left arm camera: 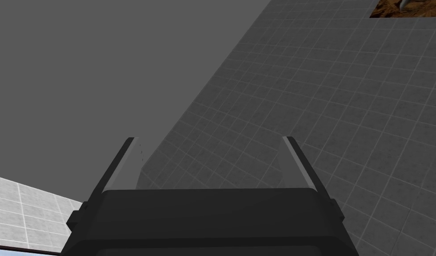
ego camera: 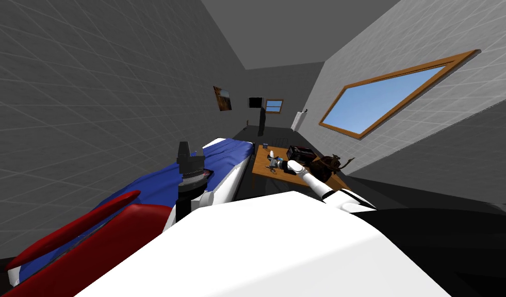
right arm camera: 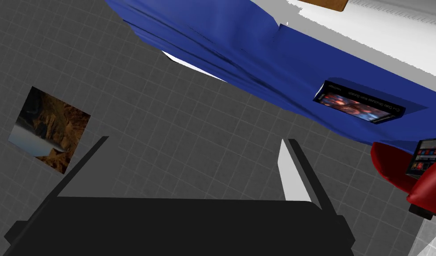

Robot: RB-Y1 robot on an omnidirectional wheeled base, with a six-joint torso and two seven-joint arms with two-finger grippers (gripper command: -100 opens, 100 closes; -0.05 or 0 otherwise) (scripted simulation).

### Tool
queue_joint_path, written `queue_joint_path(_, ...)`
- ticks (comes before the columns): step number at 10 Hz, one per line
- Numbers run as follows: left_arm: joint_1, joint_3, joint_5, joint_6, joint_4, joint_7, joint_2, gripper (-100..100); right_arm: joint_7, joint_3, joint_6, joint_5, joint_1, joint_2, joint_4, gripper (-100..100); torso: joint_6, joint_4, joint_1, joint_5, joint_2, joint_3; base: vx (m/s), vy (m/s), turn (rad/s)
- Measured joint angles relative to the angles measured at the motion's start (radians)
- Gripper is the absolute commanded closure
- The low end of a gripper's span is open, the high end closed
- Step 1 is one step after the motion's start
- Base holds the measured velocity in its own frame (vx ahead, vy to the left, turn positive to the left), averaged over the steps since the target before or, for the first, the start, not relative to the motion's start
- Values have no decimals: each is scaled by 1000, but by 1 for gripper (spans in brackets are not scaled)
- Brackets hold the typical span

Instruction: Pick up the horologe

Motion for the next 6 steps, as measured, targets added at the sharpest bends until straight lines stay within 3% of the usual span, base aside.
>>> queue_joint_path(1, 0, 0, 0, 0, 0, 0, 0, 0, 13, 7, -11, 25, -17, -4, 42, -100, 0, 0, 0, 0, 0, 0, 24, 28, 11)
queue_joint_path(4, 0, 0, 0, 0, 0, 0, 0, 0, 4, 18, -23, 106, -20, -29, 56, -100, 0, 0, -2, 0, 1, 0, 14, 19, 12)
queue_joint_path(6, 0, 0, 0, 0, 0, 0, 0, 0, 15, 34, -29, 166, -34, -29, 98, -100, 0, 0, -1, 0, 0, 0, 27, 31, 15)
